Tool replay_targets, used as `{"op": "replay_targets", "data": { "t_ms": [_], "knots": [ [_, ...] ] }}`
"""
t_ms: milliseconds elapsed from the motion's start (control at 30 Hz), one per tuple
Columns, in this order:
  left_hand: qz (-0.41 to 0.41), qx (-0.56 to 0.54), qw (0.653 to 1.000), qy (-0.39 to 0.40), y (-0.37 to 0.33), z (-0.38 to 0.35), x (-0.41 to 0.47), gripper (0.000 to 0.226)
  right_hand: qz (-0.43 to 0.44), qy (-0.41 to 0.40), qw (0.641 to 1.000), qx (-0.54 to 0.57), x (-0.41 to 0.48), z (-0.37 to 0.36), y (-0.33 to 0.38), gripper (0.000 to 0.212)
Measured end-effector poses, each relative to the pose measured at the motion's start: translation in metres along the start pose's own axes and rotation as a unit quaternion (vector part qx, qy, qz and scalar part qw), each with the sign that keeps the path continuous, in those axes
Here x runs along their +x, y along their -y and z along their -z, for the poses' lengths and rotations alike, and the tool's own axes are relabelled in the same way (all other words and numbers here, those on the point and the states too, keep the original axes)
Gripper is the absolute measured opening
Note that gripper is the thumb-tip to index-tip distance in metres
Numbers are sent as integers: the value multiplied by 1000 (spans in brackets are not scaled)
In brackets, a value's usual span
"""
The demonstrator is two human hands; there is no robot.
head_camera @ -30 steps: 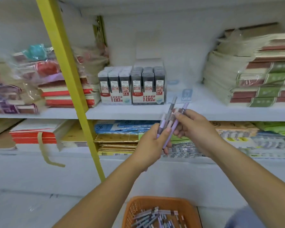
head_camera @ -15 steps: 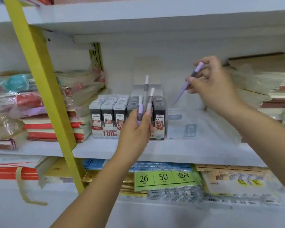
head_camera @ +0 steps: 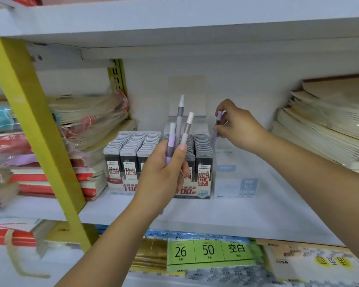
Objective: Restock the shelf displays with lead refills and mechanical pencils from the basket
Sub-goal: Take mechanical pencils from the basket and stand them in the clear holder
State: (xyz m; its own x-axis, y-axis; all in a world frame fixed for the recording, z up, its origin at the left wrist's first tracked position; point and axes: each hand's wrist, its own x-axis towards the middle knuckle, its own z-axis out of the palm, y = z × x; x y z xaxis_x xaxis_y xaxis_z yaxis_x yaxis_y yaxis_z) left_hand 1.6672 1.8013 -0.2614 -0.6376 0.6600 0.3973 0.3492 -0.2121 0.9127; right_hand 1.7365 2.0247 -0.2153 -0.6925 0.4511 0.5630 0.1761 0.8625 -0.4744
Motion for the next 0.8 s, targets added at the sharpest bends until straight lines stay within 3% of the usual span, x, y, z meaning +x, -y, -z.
{"op": "replay_targets", "data": {
  "t_ms": [267,800],
  "knots": [
    [-4,-10,1000,-15,3,-5,1,26,38,-5,999,-35,-3,-4,-3,29],
    [-7,38,999,-38,-3,-7,-5,29,34,1,999,13,-16,2,-1,27]
  ]
}}
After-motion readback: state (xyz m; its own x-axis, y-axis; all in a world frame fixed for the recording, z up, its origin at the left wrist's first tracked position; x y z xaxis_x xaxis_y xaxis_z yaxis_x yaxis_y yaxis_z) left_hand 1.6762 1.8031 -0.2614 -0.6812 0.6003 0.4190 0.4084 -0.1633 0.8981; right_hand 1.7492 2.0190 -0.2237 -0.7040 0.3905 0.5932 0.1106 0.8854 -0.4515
